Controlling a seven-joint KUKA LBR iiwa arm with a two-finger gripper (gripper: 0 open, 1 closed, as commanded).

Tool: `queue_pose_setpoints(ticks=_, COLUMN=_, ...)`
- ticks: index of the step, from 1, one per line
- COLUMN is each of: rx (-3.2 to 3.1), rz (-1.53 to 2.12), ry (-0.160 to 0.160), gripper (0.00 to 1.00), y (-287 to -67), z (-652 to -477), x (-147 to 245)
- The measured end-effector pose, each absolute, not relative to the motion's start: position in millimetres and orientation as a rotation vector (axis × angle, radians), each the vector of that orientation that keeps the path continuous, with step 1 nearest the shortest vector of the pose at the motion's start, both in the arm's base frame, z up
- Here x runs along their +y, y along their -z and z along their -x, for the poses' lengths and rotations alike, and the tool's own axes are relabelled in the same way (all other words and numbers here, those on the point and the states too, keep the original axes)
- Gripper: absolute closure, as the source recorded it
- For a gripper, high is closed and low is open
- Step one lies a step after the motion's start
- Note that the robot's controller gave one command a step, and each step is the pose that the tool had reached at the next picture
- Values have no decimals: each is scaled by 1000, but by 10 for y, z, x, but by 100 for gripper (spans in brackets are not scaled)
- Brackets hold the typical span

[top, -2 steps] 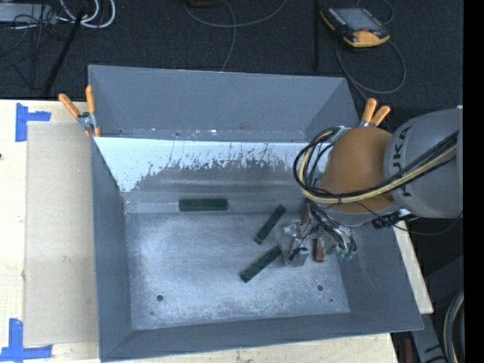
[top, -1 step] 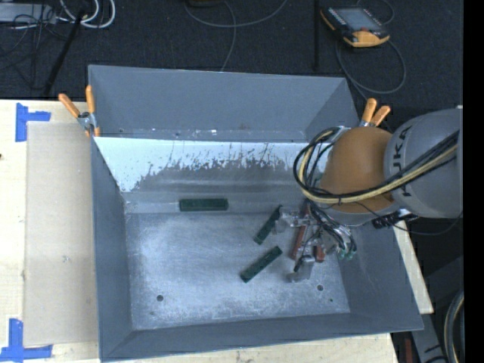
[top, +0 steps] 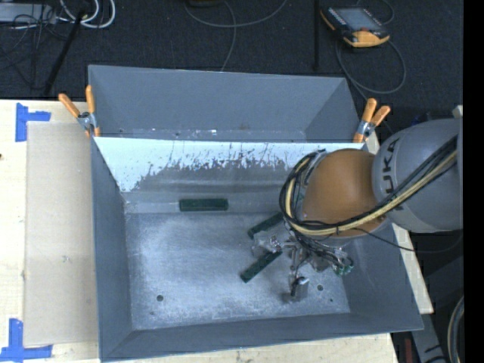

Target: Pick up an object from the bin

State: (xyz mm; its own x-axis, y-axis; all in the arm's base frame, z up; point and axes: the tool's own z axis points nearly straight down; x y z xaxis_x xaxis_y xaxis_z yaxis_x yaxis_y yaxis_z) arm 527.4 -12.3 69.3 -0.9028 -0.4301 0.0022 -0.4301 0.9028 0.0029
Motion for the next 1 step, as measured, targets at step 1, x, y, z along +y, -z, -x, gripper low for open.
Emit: queue_pose_setpoints(ticks=1, rx=-3063, rz=-693, ry=1, gripper=100, y=-697, z=-5279, x=-129)
